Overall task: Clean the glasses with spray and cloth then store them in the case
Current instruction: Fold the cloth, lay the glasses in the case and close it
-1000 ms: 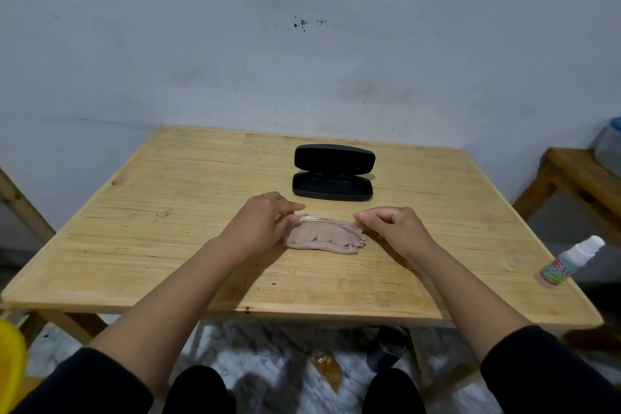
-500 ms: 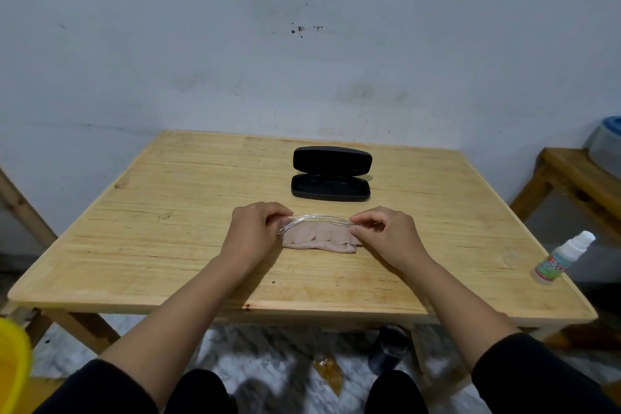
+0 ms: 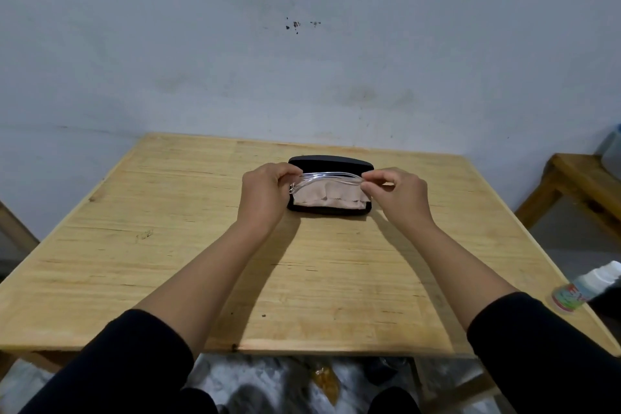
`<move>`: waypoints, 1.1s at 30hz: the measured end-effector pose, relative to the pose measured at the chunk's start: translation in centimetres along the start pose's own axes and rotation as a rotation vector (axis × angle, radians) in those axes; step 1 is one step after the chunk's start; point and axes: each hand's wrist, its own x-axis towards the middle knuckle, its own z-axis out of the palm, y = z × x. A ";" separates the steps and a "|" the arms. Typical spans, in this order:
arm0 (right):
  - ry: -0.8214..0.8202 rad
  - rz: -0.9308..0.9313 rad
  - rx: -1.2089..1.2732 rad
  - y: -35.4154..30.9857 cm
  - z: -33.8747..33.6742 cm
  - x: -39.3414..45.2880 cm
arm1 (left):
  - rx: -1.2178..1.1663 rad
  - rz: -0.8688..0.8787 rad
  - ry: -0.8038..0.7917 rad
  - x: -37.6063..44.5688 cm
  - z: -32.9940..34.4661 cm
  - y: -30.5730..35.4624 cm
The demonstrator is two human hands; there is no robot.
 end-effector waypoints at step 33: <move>-0.061 -0.097 -0.287 3.6 3.6 0.9 | 0.114 -0.059 -0.161 0.9 2.7 -3.1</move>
